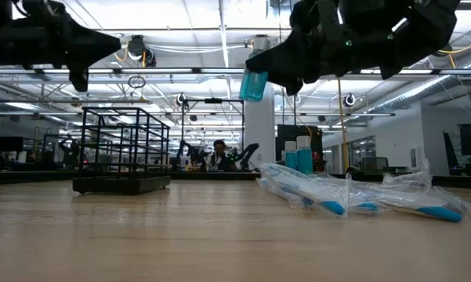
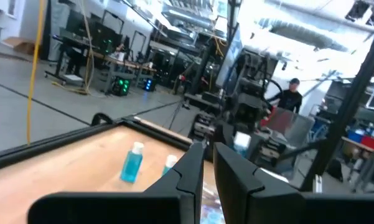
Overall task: Pick & Place toothbrushing station
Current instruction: Put the right mouthwash into the middle compartment of the mesh organizer
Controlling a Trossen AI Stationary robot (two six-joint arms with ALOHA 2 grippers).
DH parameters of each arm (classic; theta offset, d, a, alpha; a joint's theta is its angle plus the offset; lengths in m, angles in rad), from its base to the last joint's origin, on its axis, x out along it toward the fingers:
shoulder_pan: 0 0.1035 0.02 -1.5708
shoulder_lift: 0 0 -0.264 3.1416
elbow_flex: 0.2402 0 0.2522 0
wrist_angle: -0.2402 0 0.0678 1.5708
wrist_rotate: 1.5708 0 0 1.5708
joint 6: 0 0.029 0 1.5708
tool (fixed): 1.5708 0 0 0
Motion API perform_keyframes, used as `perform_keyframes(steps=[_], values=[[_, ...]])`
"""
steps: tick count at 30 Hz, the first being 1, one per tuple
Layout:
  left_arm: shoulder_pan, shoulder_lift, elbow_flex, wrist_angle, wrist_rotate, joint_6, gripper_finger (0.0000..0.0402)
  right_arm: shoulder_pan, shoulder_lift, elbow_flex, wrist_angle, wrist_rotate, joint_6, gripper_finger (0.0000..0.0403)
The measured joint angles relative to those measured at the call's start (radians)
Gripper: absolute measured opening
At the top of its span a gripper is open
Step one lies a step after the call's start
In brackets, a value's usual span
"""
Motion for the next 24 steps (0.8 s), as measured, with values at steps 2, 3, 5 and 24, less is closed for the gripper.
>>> perform_keyframes(steps=[2,3,5,24], values=[[0.0,0.085,0.0,0.095,-0.001,-0.003,0.0042,0.0,-0.001,0.004,-0.002,-0.016,0.0,0.0089],[0.0,0.132,0.0,0.145,-0.002,-0.012,0.0042,0.001,-0.002,0.008,-0.002,-0.016,0.0,0.0089],[0.0,0.233,0.002,0.239,-0.009,-0.047,0.0044,0.001,-0.002,0.009,-0.004,-0.017,0.007,0.0089],[-0.059,1.159,0.682,0.185,0.231,0.162,0.0247,0.016,-0.001,0.007,-0.073,-0.019,0.033,0.0089]])
